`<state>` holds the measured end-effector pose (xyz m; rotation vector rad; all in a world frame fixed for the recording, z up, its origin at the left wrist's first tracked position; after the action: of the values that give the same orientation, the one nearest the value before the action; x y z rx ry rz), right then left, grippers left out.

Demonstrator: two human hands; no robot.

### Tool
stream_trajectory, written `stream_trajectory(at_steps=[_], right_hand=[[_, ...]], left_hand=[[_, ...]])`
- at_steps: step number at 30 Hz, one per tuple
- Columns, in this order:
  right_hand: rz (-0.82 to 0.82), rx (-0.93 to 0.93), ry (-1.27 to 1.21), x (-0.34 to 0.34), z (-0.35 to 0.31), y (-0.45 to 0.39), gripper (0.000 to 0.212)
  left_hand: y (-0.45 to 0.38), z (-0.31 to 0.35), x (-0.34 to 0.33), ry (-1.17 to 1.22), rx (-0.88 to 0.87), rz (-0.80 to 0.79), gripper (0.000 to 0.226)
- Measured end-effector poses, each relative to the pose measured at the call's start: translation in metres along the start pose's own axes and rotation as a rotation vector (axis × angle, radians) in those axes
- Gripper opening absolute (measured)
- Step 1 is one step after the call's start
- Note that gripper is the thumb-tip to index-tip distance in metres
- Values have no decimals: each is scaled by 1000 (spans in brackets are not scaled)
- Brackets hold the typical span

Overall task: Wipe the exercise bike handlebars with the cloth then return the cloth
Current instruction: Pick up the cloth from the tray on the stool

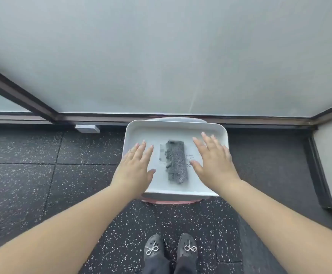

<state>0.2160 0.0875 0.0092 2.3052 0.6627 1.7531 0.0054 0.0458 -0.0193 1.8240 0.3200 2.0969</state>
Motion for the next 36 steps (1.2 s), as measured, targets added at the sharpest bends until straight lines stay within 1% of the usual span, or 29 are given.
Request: stream_trajectory(at_steps=[3, 6, 8, 11, 14, 16, 18, 20, 23, 26, 28, 30, 31, 33, 36], right_hand=[[-38, 11, -18, -32, -3, -8, 62], [-27, 28, -80, -60, -11, -18, 62], [4, 22, -126, -70, -15, -30, 67], [39, 19, -166, -83, -24, -45, 77], [50, 0, -138, -92, -28, -55, 91], [47, -24, -71, -94, -26, -57, 96], [76, -34, 7, -95, -25, -58, 91], [156, -36, 26, -93, -26, -59, 79], [238, -28, -48, -94, -27, -61, 65], [263, 25, -77, -94, -27, -63, 59], [211, 25, -131, -93, -27, -67, 57], [117, -4, -231, -89, -26, -68, 57], [105, -16, -283, -85, -24, -66, 57], [94, -36, -401, -70, -24, -59, 56], [12, -97, -672, -46, -26, -42, 53]], left_hand=[[-8, -11, -35, 8, 12, -77, 71], [-15, -13, -60, 19, -3, -89, 70], [-24, -16, -65, 19, 15, -70, 71], [-34, -18, -68, -45, 22, -41, 78], [-39, -20, -71, -56, 31, -31, 82], [-40, -20, -72, -55, 27, -37, 83], [-41, -20, -71, -48, 22, -53, 84], [-41, -21, -71, -44, 21, -57, 84], [-41, -21, -70, -37, 30, -68, 83], [-41, -20, -69, -37, 42, -85, 84], [-41, -19, -67, -29, 49, -112, 84], [-40, -20, -62, -9, 48, -138, 81], [-39, -21, -58, -8, 42, -140, 78], [-34, -20, -45, -33, 28, -121, 73], [-22, -12, -22, -73, 8, -65, 69]])
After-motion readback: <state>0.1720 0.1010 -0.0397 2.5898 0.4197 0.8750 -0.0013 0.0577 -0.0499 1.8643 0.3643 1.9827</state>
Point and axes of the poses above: each hand's wrist, its own y-axis away from the middle knuckle, its own x-axis out of the back of the hand, z = x × y, the point moved 5 cm from there along -y, towards the middle knuckle, and after that the axes turned 2 degrees about -y, right-handed, at the moved point
